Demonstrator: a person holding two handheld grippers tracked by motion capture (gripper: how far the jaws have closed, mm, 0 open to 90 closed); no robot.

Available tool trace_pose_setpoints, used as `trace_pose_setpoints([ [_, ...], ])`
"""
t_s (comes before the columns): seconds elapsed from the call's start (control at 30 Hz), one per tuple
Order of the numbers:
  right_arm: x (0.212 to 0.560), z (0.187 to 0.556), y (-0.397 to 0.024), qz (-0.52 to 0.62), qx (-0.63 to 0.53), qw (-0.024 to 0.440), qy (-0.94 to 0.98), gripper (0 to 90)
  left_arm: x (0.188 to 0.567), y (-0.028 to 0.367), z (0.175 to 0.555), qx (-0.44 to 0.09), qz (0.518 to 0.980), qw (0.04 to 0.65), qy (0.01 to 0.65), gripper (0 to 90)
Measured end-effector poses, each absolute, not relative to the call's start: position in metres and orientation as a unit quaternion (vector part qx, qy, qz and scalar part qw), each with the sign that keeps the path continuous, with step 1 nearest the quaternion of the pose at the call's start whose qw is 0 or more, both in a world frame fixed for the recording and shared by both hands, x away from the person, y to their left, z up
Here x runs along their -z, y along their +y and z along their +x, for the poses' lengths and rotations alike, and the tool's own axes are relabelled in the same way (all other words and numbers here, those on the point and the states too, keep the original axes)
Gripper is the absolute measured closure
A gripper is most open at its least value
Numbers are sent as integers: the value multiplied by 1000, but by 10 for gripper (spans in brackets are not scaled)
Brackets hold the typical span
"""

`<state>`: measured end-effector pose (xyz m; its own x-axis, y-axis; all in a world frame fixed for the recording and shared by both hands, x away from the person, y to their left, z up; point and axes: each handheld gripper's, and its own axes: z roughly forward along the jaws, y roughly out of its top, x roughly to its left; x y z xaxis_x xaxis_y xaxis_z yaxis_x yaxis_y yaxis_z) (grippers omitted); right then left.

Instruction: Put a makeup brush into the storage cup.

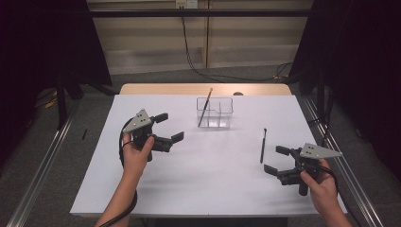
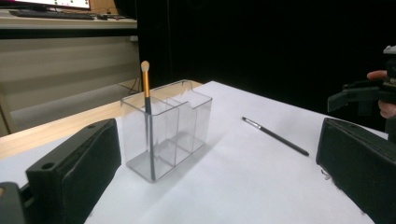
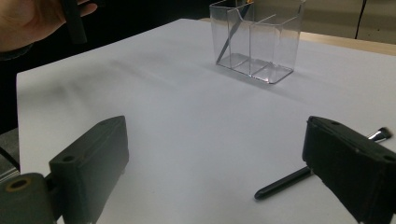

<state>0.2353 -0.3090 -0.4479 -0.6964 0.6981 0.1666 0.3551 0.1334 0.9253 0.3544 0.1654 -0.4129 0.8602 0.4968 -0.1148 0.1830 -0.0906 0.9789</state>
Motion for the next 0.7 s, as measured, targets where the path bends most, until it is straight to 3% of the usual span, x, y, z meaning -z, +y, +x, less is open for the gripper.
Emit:
trace_pose_setpoints([
  [0.7,448,234,-310,357,-555,155,735,68,412,210,330,-149,726,629,236,0],
])
